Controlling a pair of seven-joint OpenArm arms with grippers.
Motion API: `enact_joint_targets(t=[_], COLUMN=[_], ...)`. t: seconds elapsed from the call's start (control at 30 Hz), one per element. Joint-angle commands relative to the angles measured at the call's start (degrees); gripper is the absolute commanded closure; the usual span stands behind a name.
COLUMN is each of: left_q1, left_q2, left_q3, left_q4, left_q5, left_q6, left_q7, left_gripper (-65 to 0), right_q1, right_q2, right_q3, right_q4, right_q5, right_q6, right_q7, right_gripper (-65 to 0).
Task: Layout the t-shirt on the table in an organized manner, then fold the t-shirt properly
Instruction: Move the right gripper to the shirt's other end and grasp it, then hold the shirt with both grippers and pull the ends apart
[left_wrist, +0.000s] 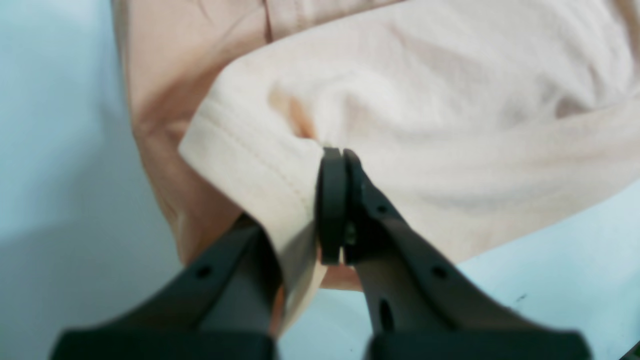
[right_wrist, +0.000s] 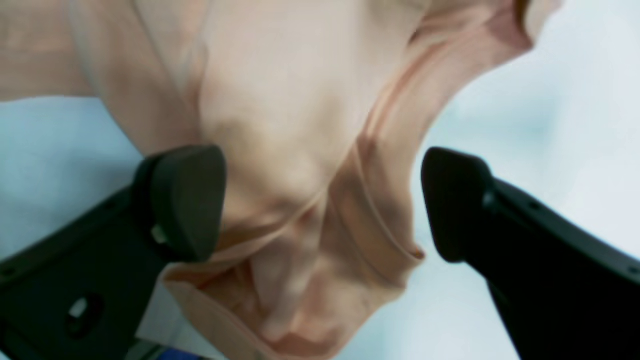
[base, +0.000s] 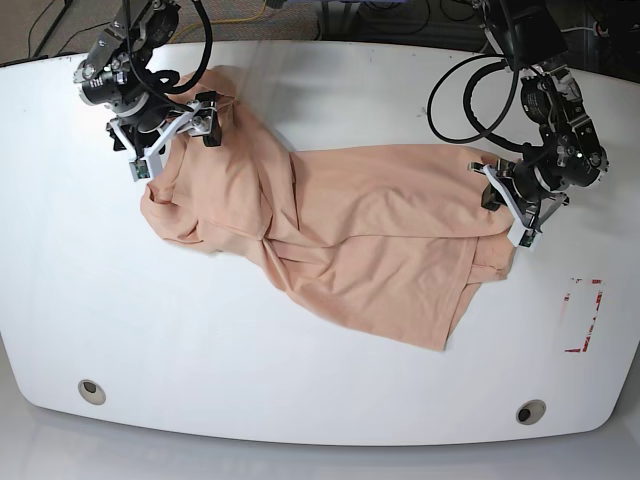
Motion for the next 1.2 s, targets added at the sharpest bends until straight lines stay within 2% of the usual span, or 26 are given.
enact_joint_targets(t=[0.0,0.33,0.87,0.93,1.17], left_q1=[-0.77,-0.85,-0.77,-0.77,-0.77], left_q2=[-0.5,-0.5,-0.5,-0.5,-0.5], left_q3=[-0.08,-0.08,-0.08,-0.08,-0.08], left_q4=[1.22,1.22,1.22,1.22,1.22], left_q5=[-0.86,-0.86,-0.86,-0.86,-0.86], left_q6=[-0.08,-0.08,-0.08,-0.08,-0.08], left_q7=[-0.86,-0.86,-0.86,-0.86,-0.86], left_gripper=[0.0,0.0,0.0,0.0,0.0], right_q1=[0.5,0.68,1.56,2.09,3.05], right_q2=[0.38,0.3,0.3,0.3,0.21], right_q3=[-0.37,-0.54,-0.63,-0.63,-1.86], right_q4=[-0.58,-4.36,-2.34,-2.61,-5.16], right_q5=[1.01,1.01,1.1,1.1,1.1], right_q6=[0.06,0.06,0.06,0.06,0.06], right_q7=[0.71,0.71,0.71,0.71,0.71], right_gripper=[-58.5,-58.3,-57.9,-55.8,-39.6])
